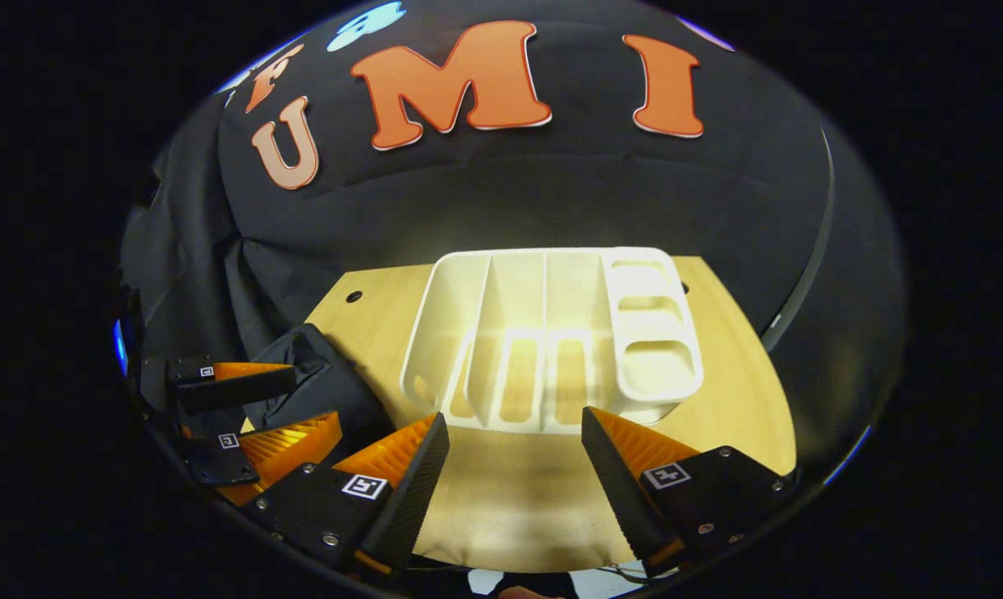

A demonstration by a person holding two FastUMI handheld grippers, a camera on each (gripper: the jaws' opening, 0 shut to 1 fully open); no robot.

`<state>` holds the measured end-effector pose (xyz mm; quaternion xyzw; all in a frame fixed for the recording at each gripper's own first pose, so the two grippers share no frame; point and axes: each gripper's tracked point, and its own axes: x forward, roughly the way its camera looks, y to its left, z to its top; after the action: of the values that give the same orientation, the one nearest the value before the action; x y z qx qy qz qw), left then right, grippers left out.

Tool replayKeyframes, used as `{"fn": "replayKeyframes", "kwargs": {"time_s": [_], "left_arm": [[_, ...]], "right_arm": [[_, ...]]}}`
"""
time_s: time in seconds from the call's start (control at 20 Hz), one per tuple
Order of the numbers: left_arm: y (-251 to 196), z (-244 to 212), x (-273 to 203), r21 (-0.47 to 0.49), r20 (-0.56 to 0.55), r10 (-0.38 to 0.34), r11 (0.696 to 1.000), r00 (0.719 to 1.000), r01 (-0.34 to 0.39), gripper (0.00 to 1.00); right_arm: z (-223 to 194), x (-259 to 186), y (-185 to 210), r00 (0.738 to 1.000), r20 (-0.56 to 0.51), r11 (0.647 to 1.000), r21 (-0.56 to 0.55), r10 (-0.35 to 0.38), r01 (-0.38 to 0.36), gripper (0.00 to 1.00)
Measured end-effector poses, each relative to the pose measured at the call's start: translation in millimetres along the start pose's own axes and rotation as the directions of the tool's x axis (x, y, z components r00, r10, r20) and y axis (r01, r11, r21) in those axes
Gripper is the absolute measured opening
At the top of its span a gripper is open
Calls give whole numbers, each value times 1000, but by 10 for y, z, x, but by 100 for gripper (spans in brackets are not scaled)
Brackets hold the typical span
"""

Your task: Open the schoolbag, grab two books from the bookshelf and put them into the schoolbag.

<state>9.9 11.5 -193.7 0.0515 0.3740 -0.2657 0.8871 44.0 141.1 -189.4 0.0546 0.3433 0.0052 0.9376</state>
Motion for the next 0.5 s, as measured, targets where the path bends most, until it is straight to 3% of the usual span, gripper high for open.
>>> {"fn": "replayKeyframes", "kwargs": {"time_s": [0.2, 0.5], "left_arm": [[-305, 393, -102, -80, 133, 67, 995, 989, -57, 98], [-529, 901, -585, -87, 338, 182, 983, 924, -162, 97]], "right_arm": [[383, -310, -398, 989, 147, 995, -89, -29, 43, 95], [964, -797, -604, 933, 357, 991, -110, -29, 73, 95]]}}
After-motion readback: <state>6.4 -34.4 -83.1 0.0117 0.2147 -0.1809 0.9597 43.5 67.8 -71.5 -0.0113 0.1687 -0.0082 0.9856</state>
